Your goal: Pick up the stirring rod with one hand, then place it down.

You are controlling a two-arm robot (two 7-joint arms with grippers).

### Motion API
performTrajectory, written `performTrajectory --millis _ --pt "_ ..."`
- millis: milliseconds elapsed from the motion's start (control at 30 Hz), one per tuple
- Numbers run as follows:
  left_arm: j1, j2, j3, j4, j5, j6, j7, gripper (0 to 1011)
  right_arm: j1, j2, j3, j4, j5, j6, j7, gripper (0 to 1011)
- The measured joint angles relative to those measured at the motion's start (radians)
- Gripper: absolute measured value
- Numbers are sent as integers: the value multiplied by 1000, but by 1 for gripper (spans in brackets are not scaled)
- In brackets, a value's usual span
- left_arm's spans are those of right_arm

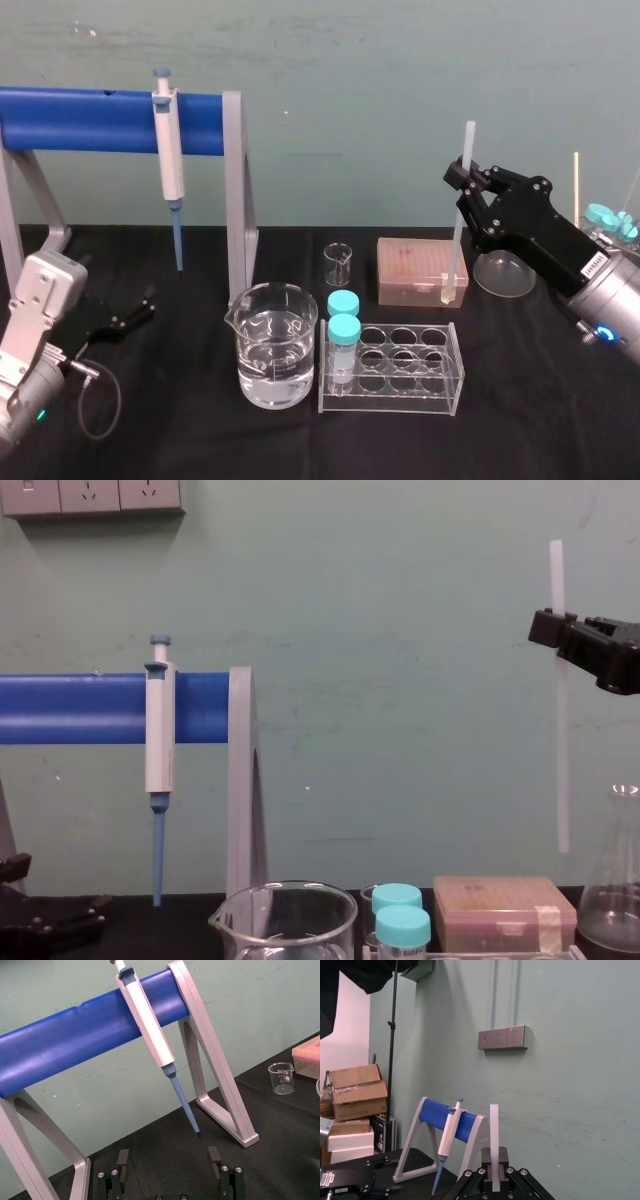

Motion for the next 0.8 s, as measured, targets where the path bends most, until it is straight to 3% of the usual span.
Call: performTrajectory --millis 800 --pt "0 0 0 0 0 0 0 1000 10 -2 -5 13 2 3 1 72"
